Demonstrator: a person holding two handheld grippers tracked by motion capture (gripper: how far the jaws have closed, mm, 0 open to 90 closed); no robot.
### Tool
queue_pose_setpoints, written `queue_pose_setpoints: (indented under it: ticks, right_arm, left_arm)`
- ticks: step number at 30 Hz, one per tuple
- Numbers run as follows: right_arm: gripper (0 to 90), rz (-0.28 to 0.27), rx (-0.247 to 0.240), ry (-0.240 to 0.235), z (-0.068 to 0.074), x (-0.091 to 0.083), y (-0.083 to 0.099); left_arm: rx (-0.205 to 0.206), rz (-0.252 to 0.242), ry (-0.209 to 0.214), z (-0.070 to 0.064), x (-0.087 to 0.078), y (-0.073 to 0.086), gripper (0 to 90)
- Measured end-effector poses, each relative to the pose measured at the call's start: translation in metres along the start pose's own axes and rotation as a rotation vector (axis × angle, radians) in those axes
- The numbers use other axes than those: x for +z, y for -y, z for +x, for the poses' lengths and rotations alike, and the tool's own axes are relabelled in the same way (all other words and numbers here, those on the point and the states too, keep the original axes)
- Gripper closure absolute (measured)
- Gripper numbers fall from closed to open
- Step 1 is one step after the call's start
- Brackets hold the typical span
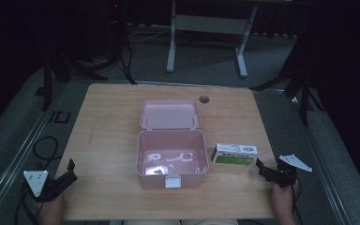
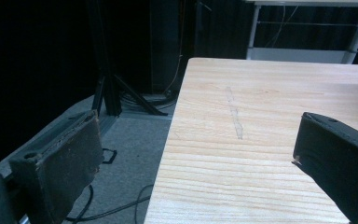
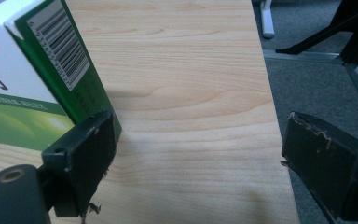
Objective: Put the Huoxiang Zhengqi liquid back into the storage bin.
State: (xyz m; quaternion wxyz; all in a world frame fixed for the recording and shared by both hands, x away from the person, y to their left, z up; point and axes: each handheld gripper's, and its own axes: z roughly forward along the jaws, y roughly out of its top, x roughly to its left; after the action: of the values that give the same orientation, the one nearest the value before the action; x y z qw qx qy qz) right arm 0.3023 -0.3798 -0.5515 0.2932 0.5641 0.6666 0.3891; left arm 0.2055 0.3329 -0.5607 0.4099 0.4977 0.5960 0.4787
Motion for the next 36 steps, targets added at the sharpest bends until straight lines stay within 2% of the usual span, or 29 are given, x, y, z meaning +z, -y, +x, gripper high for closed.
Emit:
queue_pose_setpoints:
  ticks: [3, 4, 6, 8, 9, 11, 12, 13, 14, 15, 16, 20, 25, 32, 36]
  right_arm:
    - [10.0, 0.022, 0.000, -0.030, -0.001, 0.000, -0.002]
    - [10.0, 0.037, -0.022, -0.041, -0.002, 0.000, -0.003]
    - [10.0, 0.056, -0.052, -0.027, -0.003, 0.000, -0.005]
    - [10.0, 0.067, -0.043, -0.078, -0.010, -0.002, -0.008]
    - [10.0, 0.070, -0.039, -0.070, -0.011, -0.002, -0.009]
    - [10.0, 0.102, -0.041, -0.124, -0.017, -0.002, -0.011]
    - [10.0, 0.107, -0.048, -0.116, -0.017, -0.002, -0.012]
    - [9.9, 0.131, -0.053, -0.156, -0.019, -0.001, -0.013]
    - [9.9, 0.147, -0.055, -0.176, -0.020, -0.001, -0.014]
    - [9.9, 0.154, -0.056, -0.176, -0.020, -0.002, -0.014]
    - [9.9, 0.174, -0.056, -0.202, -0.021, -0.001, -0.014]
    - [10.0, 0.241, -0.094, -0.262, -0.019, 0.000, -0.016]
    - [10.0, 0.295, -0.170, -0.294, -0.017, -0.001, -0.017]
    - [9.9, 0.440, -0.342, -0.414, -0.004, -0.004, -0.014]
    - [9.9, 0.488, -0.413, -0.474, 0.005, -0.005, -0.013]
  left_arm:
    - [0.002, 0.002, 0.002, 0.000, 0.000, 0.000, 1.6]
    - [0.004, 0.002, 0.002, 0.000, 0.000, 0.000, 1.6]
    - [0.005, 0.003, 0.004, 0.000, 0.001, 0.000, 1.6]
    - [0.007, 0.007, 0.003, 0.000, 0.001, 0.000, 1.6]
    - [0.007, 0.009, 0.004, 0.000, 0.001, 0.000, 1.6]
    - [0.010, 0.011, 0.003, 0.000, 0.001, 0.000, 1.6]
    - [0.010, 0.012, 0.005, 0.000, 0.001, 0.000, 1.6]
    - [0.010, 0.011, 0.005, -0.001, 0.001, 0.000, 1.6]
    - [0.010, 0.012, 0.005, -0.001, 0.001, 0.000, 1.6]
    - [0.011, 0.014, 0.006, -0.001, 0.001, 0.000, 1.6]
    - [0.011, 0.014, 0.006, -0.001, 0.001, 0.000, 1.6]
    - [0.008, 0.014, 0.009, 0.000, 0.001, 0.000, 1.6]
    - [0.006, 0.015, 0.012, 0.000, 0.001, -0.001, 1.6]
    - [0.006, 0.015, 0.016, 0.000, 0.001, -0.001, 1.6]
    - [0.008, 0.017, 0.018, 0.000, 0.002, -0.001, 1.6]
